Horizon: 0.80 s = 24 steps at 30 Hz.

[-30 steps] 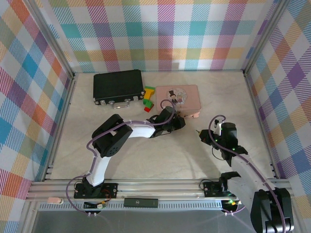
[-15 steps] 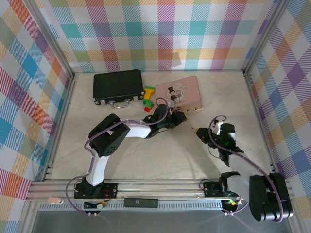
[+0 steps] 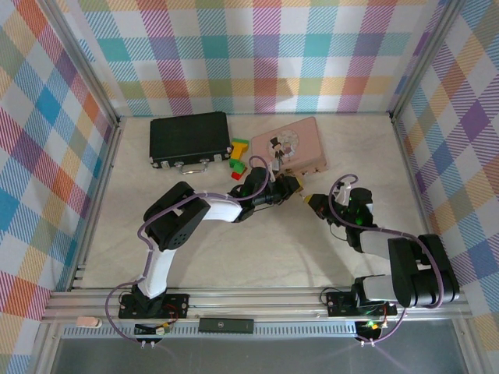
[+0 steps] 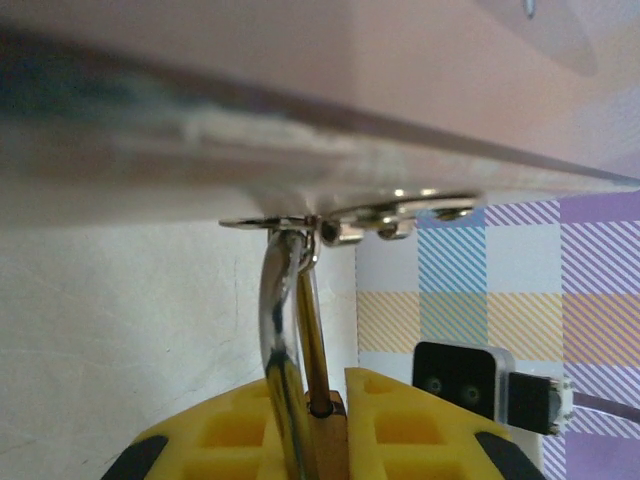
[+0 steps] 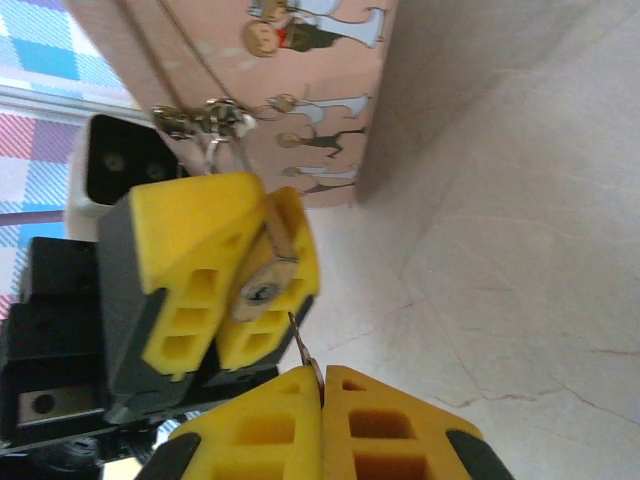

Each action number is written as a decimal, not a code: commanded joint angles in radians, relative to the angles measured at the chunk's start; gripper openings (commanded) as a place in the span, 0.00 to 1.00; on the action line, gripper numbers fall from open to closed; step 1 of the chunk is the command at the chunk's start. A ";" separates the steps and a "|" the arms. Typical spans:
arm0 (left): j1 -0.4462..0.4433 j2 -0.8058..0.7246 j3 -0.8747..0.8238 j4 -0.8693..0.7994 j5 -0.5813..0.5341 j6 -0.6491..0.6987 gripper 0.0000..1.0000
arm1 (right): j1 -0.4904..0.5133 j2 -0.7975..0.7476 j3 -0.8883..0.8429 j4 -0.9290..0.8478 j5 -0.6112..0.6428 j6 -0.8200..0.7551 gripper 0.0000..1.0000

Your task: Unlock a padlock with a key

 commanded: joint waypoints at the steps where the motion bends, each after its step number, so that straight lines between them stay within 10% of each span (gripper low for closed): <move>1: 0.005 -0.001 0.019 0.101 0.009 -0.008 0.00 | -0.005 -0.011 0.019 0.081 -0.034 0.028 0.00; 24: 0.003 0.000 0.014 0.119 -0.011 -0.028 0.00 | -0.005 -0.040 -0.004 0.058 0.013 0.044 0.00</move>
